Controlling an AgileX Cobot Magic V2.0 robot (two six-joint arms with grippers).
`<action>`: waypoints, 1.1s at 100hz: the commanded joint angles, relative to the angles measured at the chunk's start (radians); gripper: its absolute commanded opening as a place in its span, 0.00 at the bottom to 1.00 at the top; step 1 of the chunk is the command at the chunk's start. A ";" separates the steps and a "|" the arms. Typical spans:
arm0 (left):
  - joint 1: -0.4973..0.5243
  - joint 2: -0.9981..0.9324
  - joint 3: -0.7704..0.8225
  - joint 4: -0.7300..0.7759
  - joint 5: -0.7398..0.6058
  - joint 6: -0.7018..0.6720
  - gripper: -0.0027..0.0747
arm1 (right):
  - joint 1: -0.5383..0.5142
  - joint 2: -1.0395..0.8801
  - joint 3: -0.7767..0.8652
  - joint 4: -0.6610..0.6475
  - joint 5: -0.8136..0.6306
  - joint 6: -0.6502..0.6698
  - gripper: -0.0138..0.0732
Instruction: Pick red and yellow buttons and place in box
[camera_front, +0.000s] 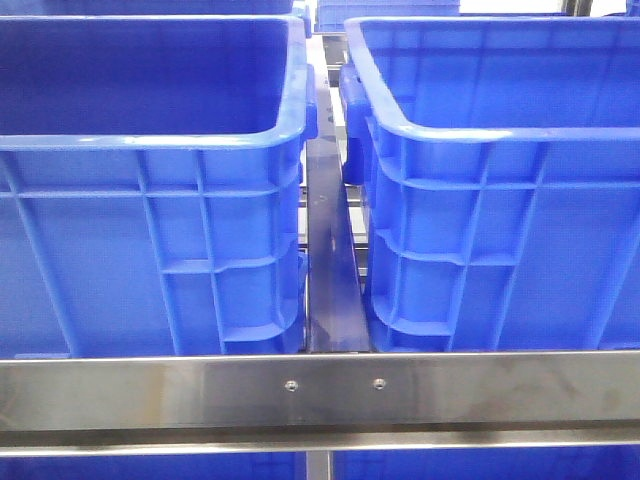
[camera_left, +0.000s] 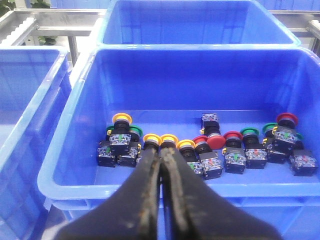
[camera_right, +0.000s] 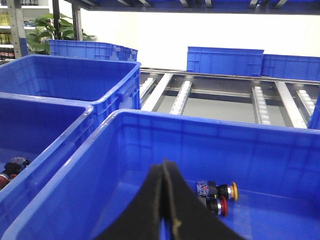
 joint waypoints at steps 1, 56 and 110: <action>0.001 0.014 -0.025 0.005 -0.080 -0.009 0.01 | -0.001 0.002 -0.024 0.009 -0.034 -0.009 0.08; 0.001 0.014 -0.025 0.005 -0.080 -0.009 0.01 | -0.001 0.002 -0.024 -0.632 -0.037 0.631 0.08; 0.001 0.014 -0.025 0.005 -0.080 -0.009 0.01 | 0.089 -0.110 0.168 -1.048 -0.249 1.003 0.08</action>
